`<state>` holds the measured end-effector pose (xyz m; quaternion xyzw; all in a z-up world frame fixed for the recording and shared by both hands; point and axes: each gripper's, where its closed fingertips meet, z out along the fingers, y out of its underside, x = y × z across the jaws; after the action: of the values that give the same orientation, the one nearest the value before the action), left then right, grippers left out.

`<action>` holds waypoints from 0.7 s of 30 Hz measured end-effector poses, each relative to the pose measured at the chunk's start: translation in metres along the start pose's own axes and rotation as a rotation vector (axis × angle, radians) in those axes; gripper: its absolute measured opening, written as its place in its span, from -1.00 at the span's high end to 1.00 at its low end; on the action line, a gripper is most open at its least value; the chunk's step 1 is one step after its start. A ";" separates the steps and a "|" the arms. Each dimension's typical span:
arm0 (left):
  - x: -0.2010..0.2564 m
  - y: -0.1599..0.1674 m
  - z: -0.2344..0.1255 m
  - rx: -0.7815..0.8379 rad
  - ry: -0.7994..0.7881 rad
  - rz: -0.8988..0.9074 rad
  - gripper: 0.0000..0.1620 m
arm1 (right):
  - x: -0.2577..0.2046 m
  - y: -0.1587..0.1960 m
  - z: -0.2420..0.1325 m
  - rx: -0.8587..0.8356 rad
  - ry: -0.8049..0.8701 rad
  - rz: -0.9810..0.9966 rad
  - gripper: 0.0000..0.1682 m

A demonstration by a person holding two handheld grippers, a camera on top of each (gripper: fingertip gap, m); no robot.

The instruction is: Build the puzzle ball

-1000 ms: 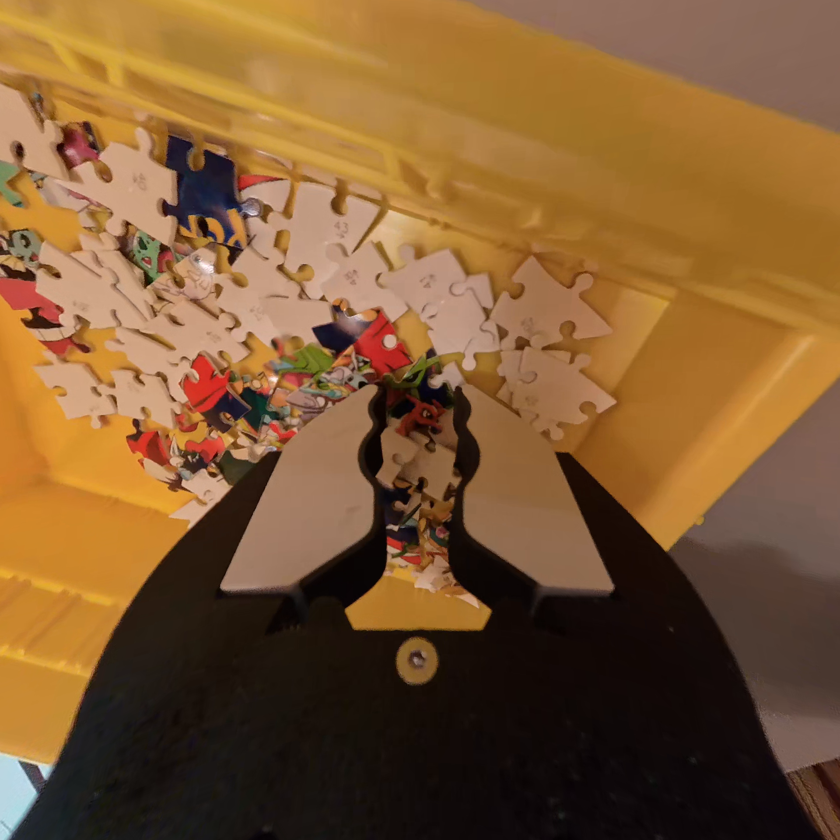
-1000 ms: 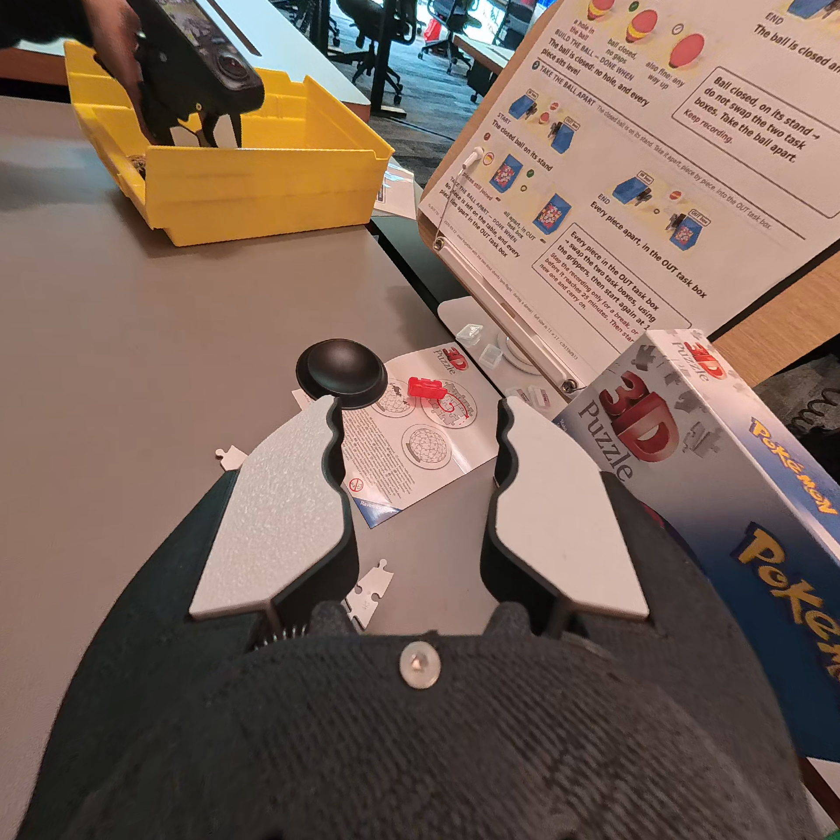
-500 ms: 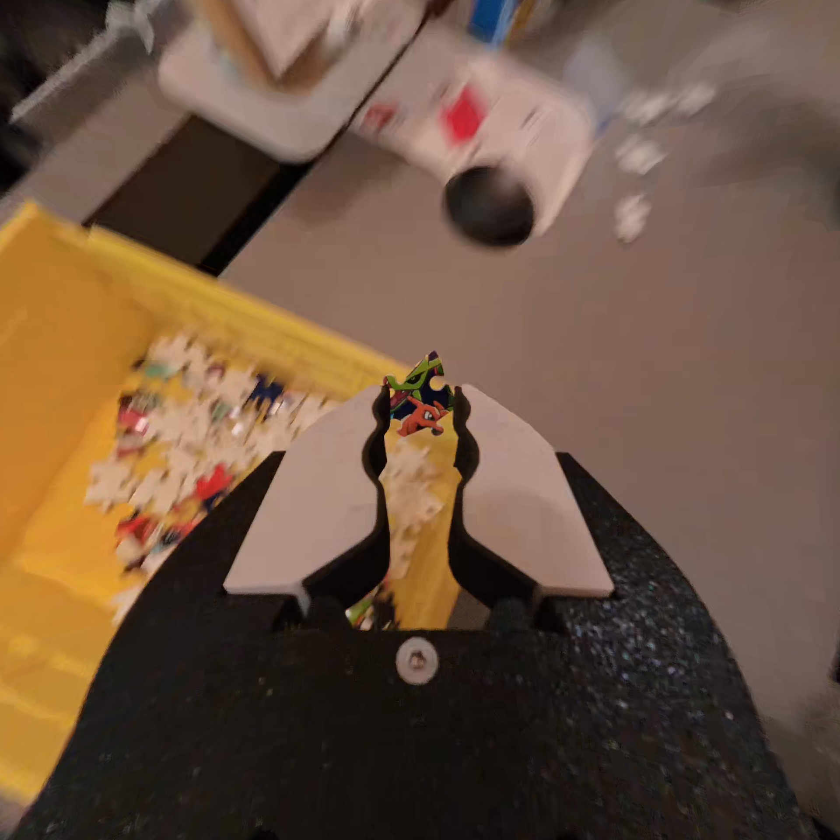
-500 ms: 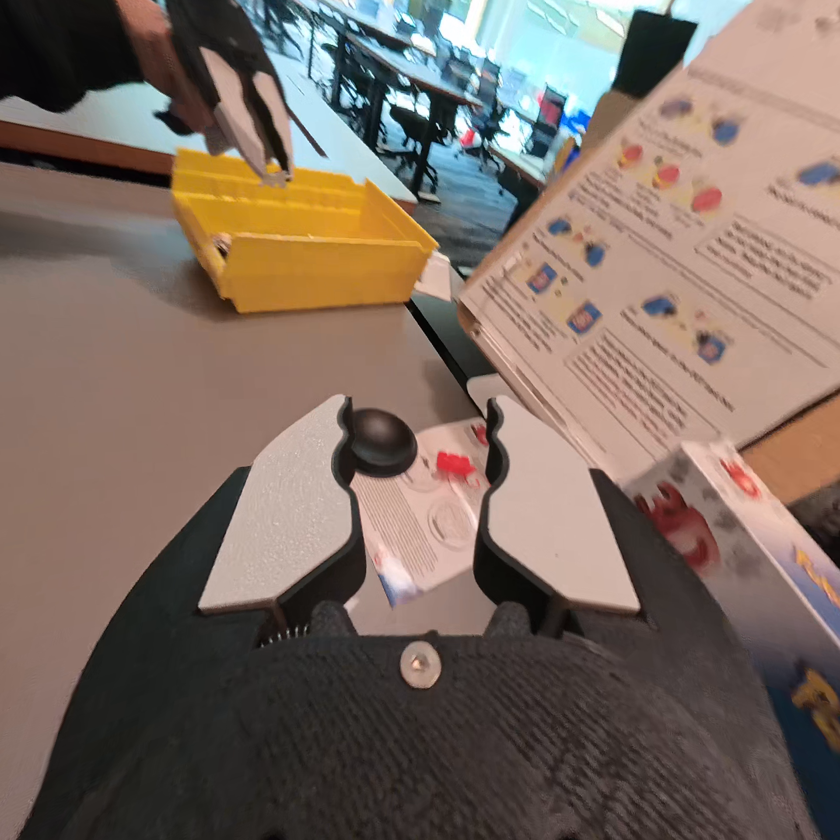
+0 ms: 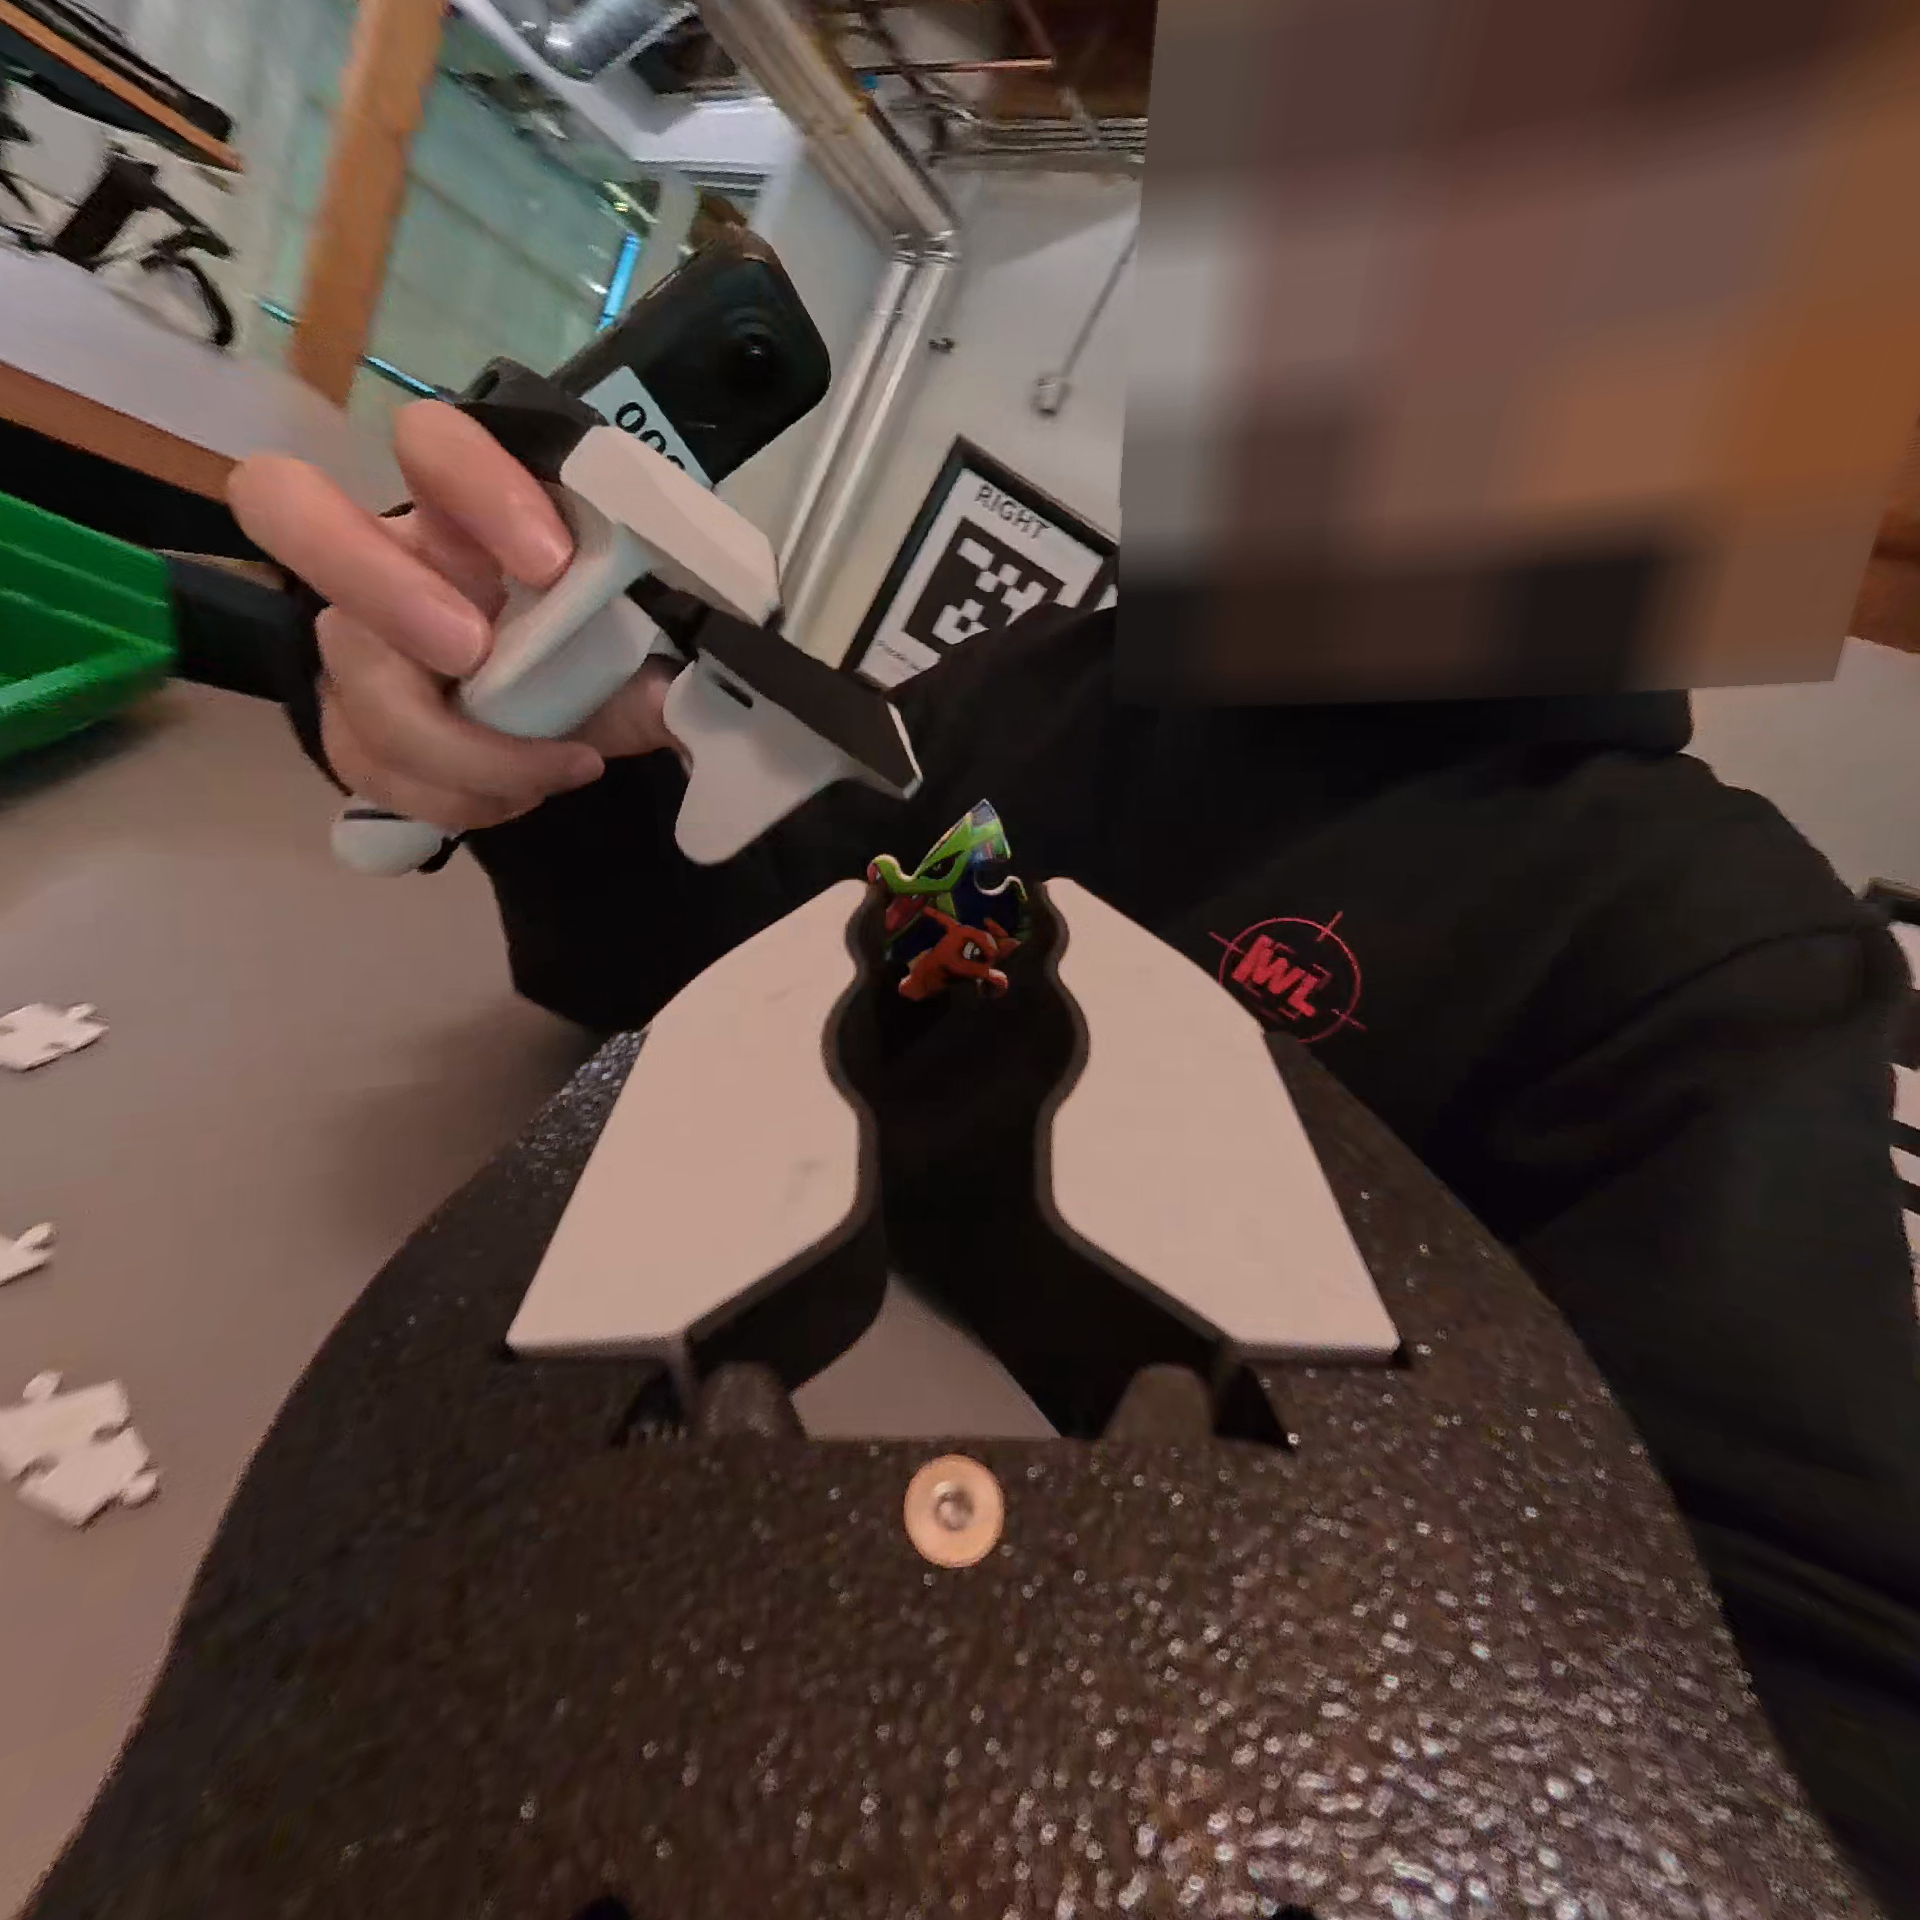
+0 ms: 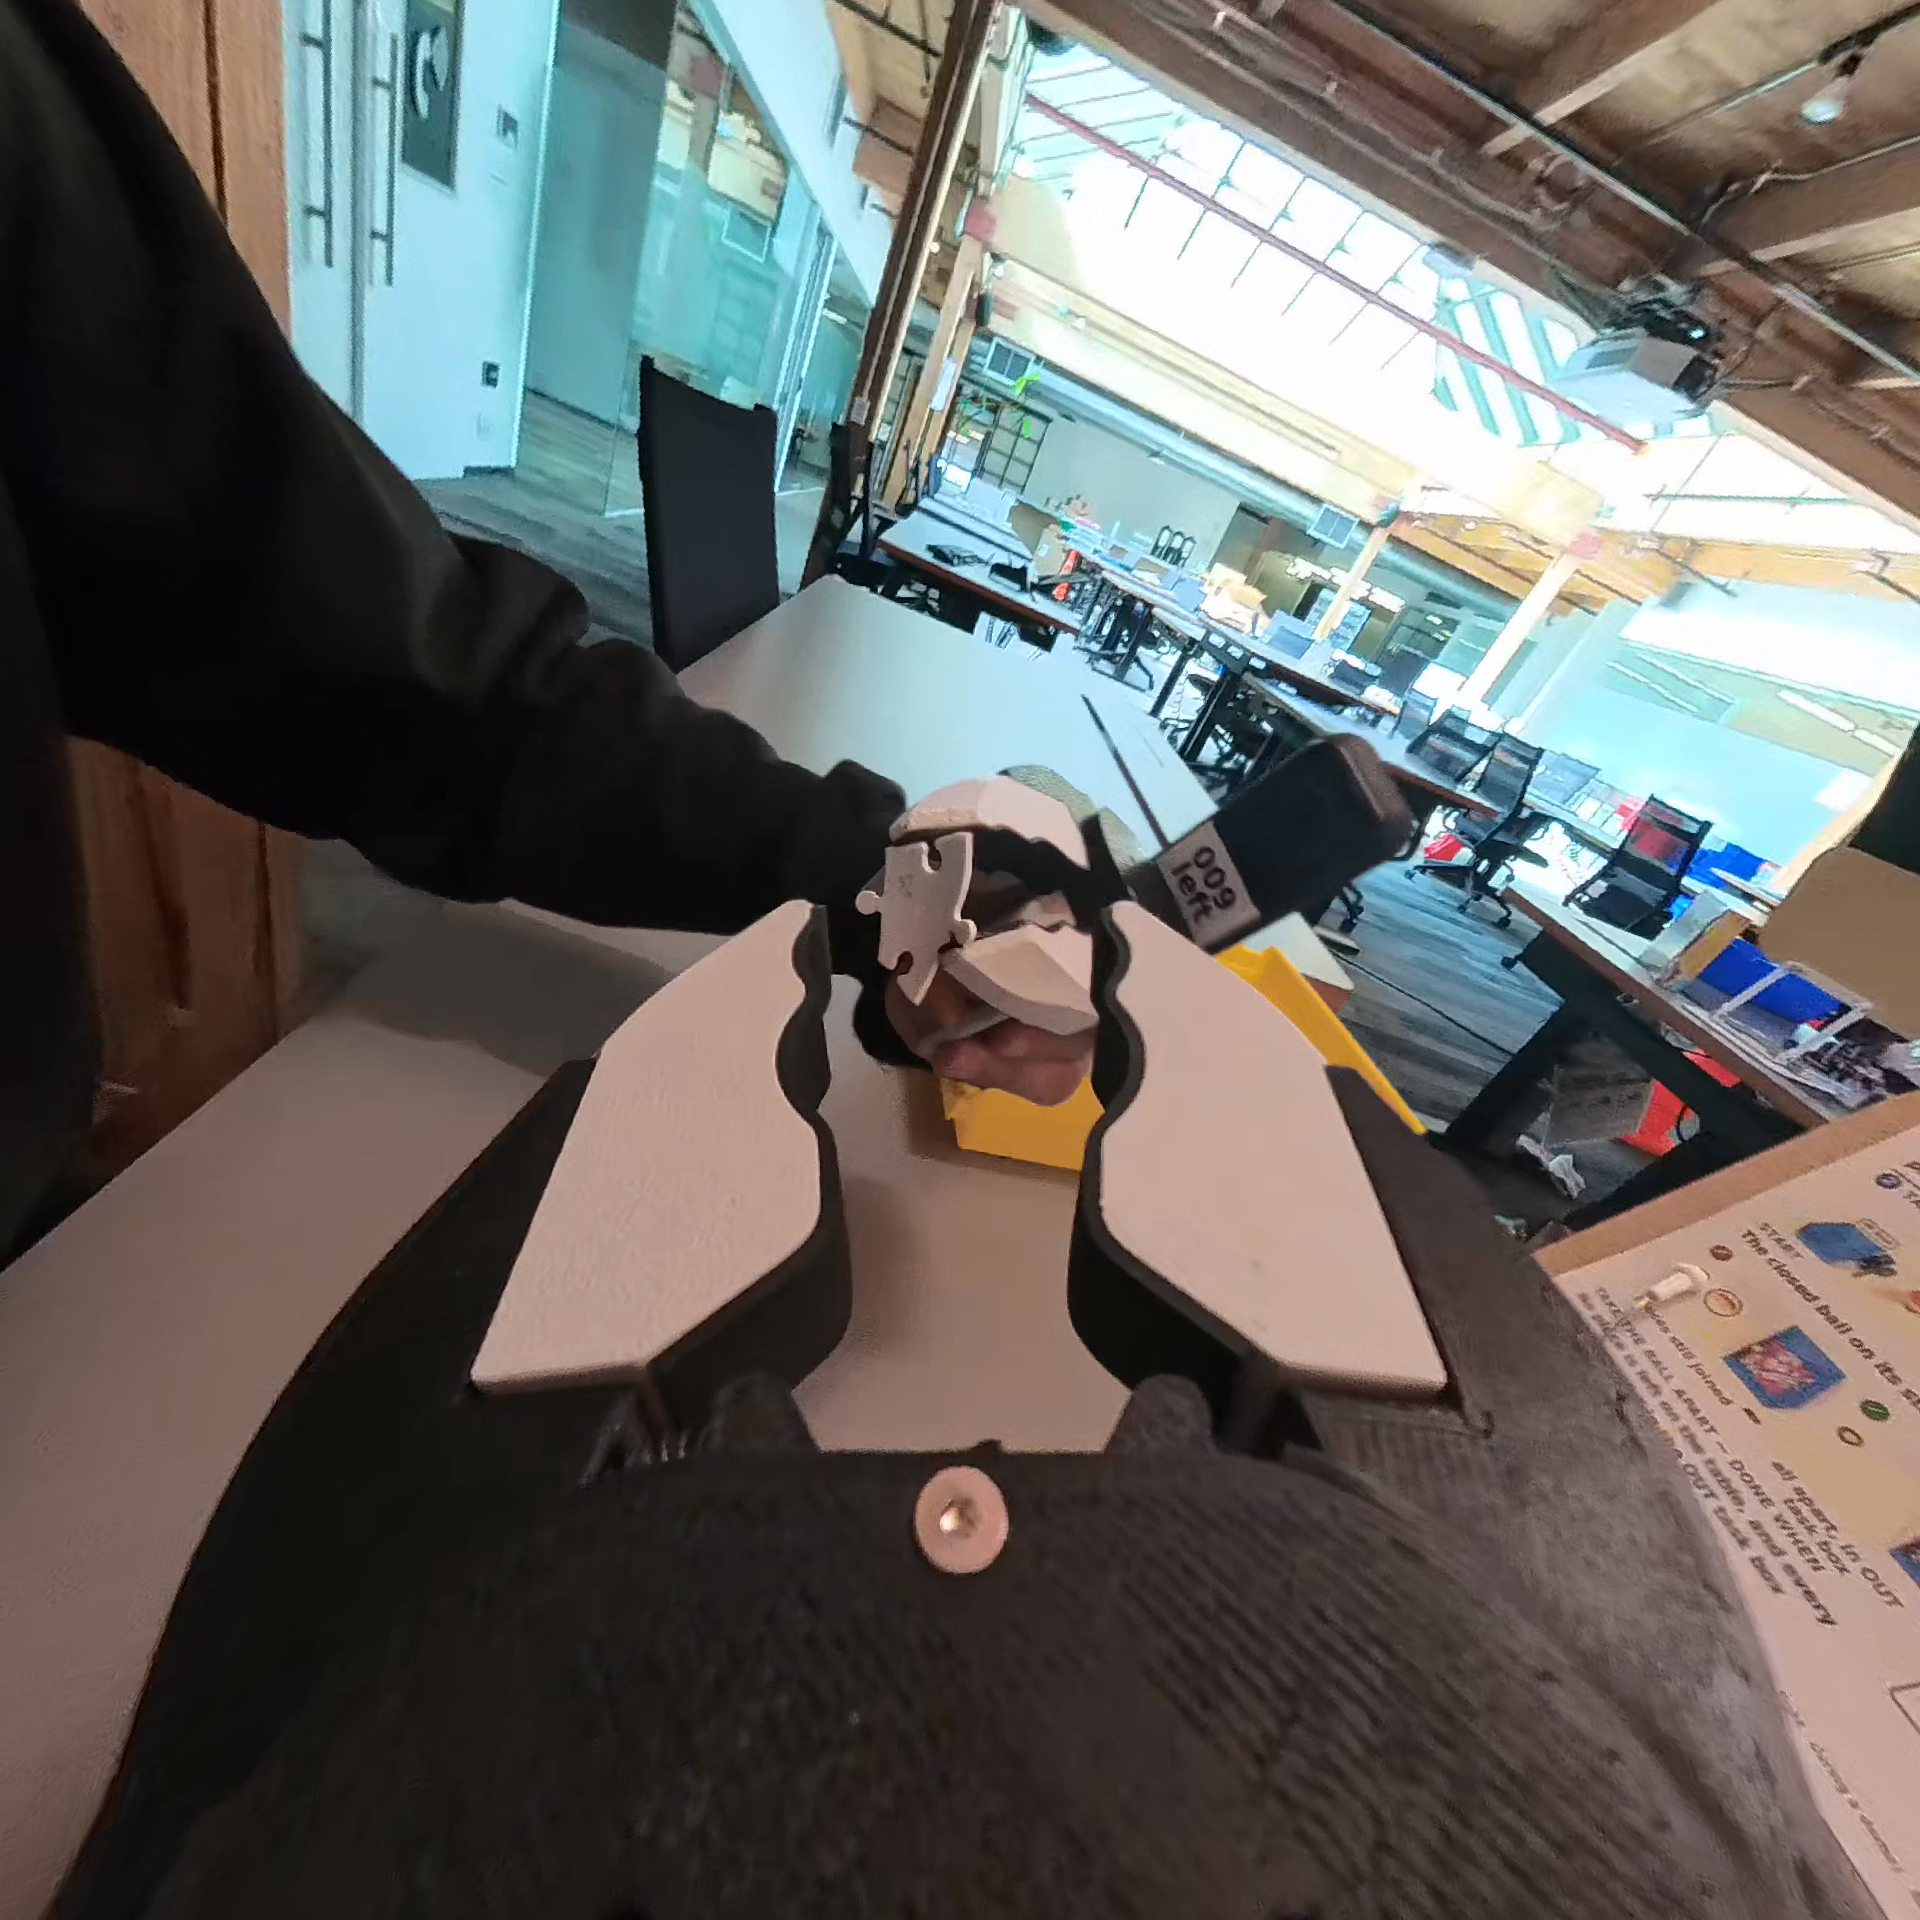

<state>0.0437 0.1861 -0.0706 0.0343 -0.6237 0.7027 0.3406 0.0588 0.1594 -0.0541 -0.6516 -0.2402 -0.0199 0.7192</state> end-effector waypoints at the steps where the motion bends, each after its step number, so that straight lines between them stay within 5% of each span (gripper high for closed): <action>1: -0.002 0.000 0.005 -0.003 0.027 -0.007 0.69 | -0.001 0.001 0.001 -0.008 -0.005 -0.001 0.46; 15: -0.021 0.011 0.032 -0.072 0.062 -0.072 0.69 | -0.017 0.014 0.001 -0.057 -0.146 0.035 0.95; 18: -0.026 0.001 0.030 -0.019 0.005 -0.049 0.68 | -0.009 0.014 -0.006 -0.054 -0.124 0.068 0.97; 21: -0.044 -0.024 0.016 0.138 -0.174 -0.009 0.89 | 0.019 0.021 -0.029 -0.093 -0.009 0.153 0.97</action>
<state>0.0836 0.1527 -0.0671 0.1214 -0.6009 0.7368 0.2852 0.0922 0.1404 -0.0678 -0.7010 -0.1918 0.0271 0.6864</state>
